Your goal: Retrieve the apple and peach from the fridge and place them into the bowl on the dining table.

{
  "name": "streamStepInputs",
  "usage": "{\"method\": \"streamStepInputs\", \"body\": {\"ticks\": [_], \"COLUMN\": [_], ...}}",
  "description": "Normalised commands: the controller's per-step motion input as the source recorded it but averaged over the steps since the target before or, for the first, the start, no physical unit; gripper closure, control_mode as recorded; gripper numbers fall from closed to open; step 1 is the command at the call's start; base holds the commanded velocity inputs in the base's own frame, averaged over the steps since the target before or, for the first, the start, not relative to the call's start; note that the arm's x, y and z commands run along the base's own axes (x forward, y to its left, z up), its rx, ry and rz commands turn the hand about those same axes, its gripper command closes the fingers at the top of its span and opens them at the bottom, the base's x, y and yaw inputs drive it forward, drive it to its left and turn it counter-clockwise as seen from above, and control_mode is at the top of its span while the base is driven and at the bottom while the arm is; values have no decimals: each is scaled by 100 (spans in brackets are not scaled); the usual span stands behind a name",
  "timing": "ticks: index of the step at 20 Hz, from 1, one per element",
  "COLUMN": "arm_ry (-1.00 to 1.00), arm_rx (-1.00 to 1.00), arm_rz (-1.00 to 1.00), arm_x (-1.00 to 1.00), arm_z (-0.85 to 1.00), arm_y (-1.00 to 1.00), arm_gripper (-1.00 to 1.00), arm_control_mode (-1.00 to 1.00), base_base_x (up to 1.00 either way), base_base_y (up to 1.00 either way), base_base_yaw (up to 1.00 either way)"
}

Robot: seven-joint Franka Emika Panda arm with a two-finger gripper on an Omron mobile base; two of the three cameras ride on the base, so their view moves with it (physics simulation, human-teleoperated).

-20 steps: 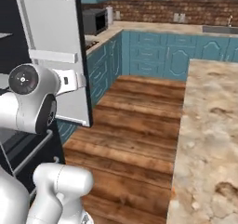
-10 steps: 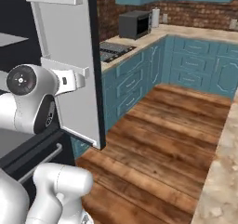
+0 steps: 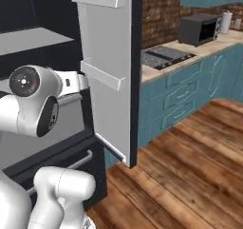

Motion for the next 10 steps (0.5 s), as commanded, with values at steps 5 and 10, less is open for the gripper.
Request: {"method": "streamStepInputs", "body": {"ticks": [5,10], "arm_ry": [0,0], "arm_rx": [0,0], "arm_rz": [0,0], "arm_x": [0,0], "arm_z": [0,0], "arm_y": [0,0], "arm_gripper": [-100,-100], "arm_control_mode": [100,100], "base_base_x": [66,48], "base_base_y": [1,14], "base_base_yaw": [48,48]}}
